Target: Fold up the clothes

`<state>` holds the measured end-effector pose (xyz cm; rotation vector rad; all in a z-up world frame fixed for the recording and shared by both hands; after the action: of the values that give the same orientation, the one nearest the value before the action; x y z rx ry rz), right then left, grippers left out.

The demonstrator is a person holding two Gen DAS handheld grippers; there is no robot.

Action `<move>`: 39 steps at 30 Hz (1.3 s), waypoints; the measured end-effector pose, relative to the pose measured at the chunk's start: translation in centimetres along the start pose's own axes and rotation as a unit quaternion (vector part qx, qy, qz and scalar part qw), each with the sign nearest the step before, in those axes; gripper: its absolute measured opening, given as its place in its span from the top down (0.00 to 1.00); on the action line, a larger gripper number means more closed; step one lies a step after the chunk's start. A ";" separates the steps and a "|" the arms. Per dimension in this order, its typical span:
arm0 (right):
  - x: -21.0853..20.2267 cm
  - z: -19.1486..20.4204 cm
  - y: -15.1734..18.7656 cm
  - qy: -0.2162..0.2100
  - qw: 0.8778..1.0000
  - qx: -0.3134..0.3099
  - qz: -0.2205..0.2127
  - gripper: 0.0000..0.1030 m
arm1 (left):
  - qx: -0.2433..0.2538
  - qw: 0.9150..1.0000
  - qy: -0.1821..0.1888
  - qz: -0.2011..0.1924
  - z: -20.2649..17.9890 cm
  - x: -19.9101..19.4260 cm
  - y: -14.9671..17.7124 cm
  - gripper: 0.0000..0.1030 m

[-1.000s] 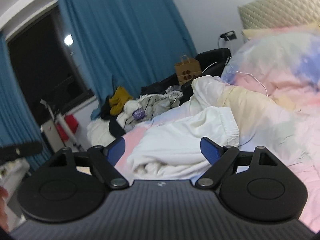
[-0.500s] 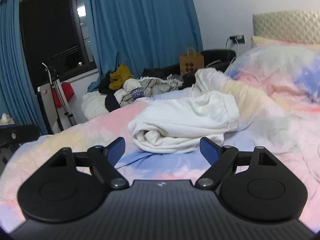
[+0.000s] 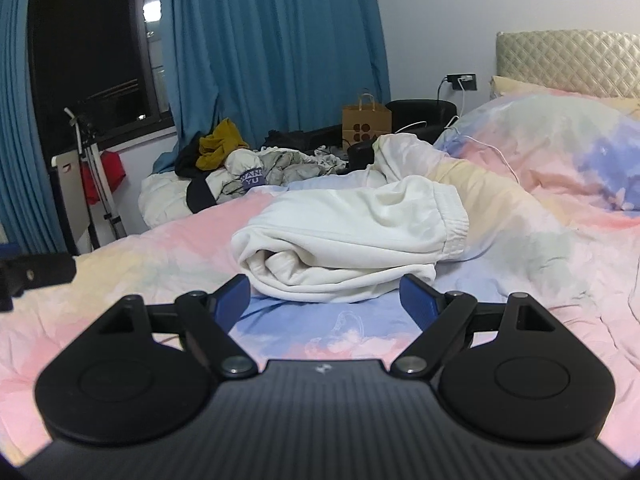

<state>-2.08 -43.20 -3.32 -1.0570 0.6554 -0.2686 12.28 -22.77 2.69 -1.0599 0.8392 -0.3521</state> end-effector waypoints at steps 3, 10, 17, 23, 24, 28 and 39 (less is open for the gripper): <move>-0.2 -0.2 -0.1 0.003 1.000 0.005 -0.001 0.19 | 0.004 1.000 -0.005 0.003 -0.1 0.1 0.1 0.00; -0.6 0.1 -0.1 0.009 1.000 -0.003 -0.006 0.19 | 0.007 1.000 -0.009 -0.002 -0.2 -0.5 0.0 0.00; -0.6 0.1 -0.1 0.012 1.000 -0.003 -0.012 0.19 | 0.004 1.000 -0.019 -0.001 -0.1 -0.9 0.2 0.00; -0.6 0.0 -0.1 0.010 1.000 -0.003 -0.017 0.19 | 0.010 1.000 -0.019 -0.001 -0.4 -1.3 0.3 0.00; -0.5 -0.1 -0.1 0.011 1.000 -0.002 -0.017 0.19 | 0.011 1.000 -0.017 -0.002 -0.6 -1.4 0.3 0.00; -0.3 0.1 -0.2 0.012 1.000 -0.002 -0.015 0.19 | 0.010 1.000 -0.009 -0.005 -1.0 -1.7 0.3 0.00; -0.8 0.5 -0.4 0.017 1.000 -0.011 -0.021 0.19 | -0.011 1.000 -0.018 -0.002 -0.5 -3.2 0.4 0.00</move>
<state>-2.34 -42.58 -2.51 -1.0912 0.6681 -0.3172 9.73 -20.88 3.63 -1.0866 0.8108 -0.3275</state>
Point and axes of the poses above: each gripper's, at about its wrist camera, not at the fingertips, and x roughly the way its jaws point, z to its left, y to its underside, the point moved 5 cm from there along x, roughly the way its jaws point, and after that the axes turned 9 degrees about x, right-handed, at the moved point
